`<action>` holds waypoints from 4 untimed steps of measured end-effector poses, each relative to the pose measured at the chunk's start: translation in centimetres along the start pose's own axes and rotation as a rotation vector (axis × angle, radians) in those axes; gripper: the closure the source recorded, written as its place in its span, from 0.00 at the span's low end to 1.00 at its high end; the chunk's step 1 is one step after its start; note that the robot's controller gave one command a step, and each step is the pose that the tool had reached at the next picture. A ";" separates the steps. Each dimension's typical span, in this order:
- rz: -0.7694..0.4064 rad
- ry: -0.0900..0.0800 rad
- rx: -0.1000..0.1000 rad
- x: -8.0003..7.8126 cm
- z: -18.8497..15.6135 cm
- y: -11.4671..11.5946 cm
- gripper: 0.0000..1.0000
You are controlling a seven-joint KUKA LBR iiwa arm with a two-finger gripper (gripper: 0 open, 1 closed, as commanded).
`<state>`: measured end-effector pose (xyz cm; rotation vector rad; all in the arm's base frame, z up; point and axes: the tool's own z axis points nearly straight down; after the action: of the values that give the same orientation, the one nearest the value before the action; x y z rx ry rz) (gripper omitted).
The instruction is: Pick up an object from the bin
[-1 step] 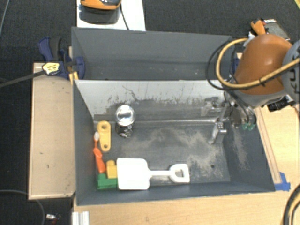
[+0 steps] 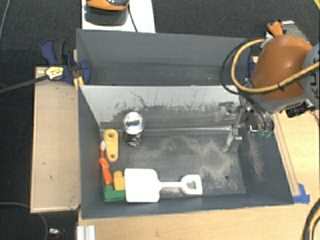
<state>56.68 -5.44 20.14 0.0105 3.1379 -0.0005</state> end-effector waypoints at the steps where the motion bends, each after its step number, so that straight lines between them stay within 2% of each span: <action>1: -0.082 0.000 0.000 1.3 1.9 5.2 0.00; 2: -0.325 -0.006 0.001 2.4 7.5 3.4 0.00; 3: -0.158 -0.007 -0.001 1.8 9.0 7.0 0.00; 4: -0.206 -0.003 0.000 3.4 11.0 7.0 0.00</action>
Offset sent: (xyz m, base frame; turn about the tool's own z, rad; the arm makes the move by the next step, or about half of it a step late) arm -0.0288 0.0199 -0.0919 -0.3450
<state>53.34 1.61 9.12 -0.3111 3.1196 -0.0009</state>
